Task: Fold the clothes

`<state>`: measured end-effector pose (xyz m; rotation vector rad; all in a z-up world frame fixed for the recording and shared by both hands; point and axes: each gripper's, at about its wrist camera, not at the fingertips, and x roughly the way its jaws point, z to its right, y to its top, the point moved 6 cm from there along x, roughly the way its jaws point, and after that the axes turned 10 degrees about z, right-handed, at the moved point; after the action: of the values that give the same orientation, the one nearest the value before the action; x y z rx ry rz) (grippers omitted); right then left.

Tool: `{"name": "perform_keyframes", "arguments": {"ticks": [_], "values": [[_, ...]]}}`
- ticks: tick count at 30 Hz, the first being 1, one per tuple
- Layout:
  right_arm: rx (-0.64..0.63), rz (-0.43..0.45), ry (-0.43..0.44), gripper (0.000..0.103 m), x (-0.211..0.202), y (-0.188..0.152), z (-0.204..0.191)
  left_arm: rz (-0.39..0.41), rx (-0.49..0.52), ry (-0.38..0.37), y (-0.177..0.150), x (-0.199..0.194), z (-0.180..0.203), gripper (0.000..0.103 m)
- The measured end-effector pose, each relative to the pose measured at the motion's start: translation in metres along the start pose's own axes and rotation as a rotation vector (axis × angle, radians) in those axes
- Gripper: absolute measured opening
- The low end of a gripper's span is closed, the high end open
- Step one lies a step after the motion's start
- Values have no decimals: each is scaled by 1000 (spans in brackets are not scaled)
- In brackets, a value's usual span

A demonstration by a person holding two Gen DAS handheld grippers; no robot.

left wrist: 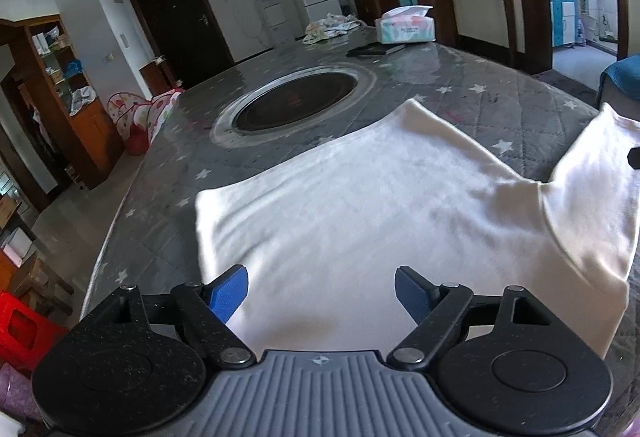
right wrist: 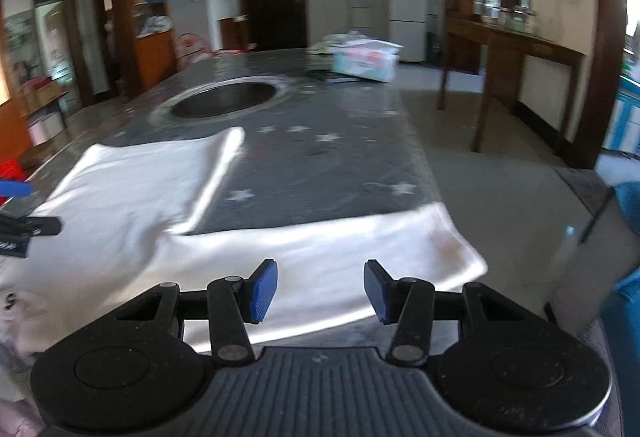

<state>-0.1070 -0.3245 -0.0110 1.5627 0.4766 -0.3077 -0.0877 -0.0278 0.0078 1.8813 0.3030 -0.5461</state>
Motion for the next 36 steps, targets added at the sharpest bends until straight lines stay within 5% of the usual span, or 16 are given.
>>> {"name": "perform_keyframes", "arguments": {"ticks": [13,16,24,36], "values": [[177,-13,-201,48,17,-11,89,43,16,-138,10,-6,41,83],[256,-25,-182,45,25,-15,103,52,24,-174,10,-10,50,83],[313,19,-144,7,22,-15,107,51,37,-249,3,-17,69,83],[272,163,-59,5,-14,41,85,60,47,-329,-3,-20,90,82]]}}
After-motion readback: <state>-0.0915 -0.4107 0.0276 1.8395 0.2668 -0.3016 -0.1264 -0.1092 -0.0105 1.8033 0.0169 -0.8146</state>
